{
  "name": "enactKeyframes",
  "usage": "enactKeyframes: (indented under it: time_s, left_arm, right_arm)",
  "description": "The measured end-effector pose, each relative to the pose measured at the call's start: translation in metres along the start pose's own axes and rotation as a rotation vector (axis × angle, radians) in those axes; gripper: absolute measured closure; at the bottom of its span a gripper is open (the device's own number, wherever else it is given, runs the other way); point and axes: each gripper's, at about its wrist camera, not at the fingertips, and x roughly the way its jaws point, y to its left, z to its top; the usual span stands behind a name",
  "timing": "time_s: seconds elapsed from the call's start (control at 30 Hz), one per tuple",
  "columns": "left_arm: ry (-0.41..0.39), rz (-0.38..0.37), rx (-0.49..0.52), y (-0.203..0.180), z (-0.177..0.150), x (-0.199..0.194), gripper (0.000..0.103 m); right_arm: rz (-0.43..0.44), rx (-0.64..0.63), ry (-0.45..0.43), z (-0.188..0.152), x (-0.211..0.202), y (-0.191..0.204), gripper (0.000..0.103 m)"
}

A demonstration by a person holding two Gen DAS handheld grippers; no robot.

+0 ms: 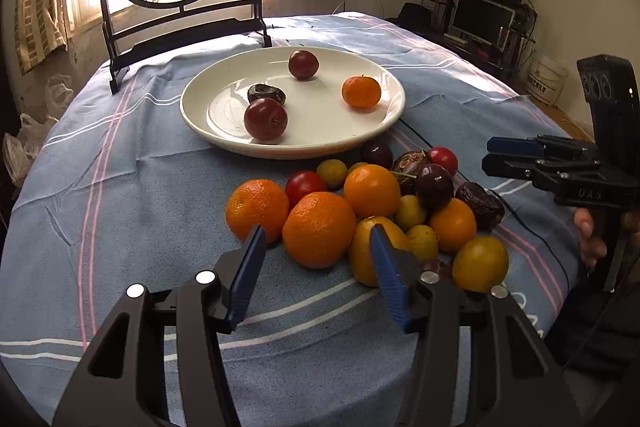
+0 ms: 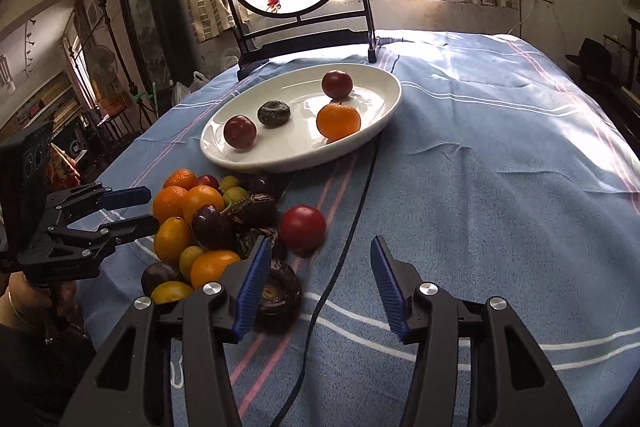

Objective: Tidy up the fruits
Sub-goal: 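Grasp a large orange with the left tool while the right tool grasps a dark brown fruit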

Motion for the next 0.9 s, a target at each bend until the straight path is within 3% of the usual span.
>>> enactKeyframes:
  time_s: [0.2, 0.63, 0.73, 0.8, 0.9]
  left_arm:
    - [0.033, -0.097, -0.152, 0.018, 0.006, 0.015, 0.053]
    - [0.041, -0.1, -0.191, 0.01, -0.015, -0.004, 0.055]
    - [0.039, -0.057, -0.196, 0.015, -0.019, -0.007, 0.049]
    - [0.04, -0.022, -0.263, 0.031, -0.018, -0.004, 0.048]
    - [0.078, -0.061, -0.324, 0.042, -0.018, 0.007, 0.04]
  right_arm:
    - [0.034, 0.01, -0.012, -0.002, -0.004, -0.002, 0.051]
    - [0.053, 0.029, -0.036, -0.005, -0.01, -0.006, 0.051]
    - [0.053, 0.026, -0.04, -0.005, -0.011, -0.005, 0.051]
    - [0.049, 0.026, -0.044, -0.005, -0.011, -0.004, 0.051]
    - [0.053, 0.033, -0.049, -0.005, -0.013, -0.006, 0.051]
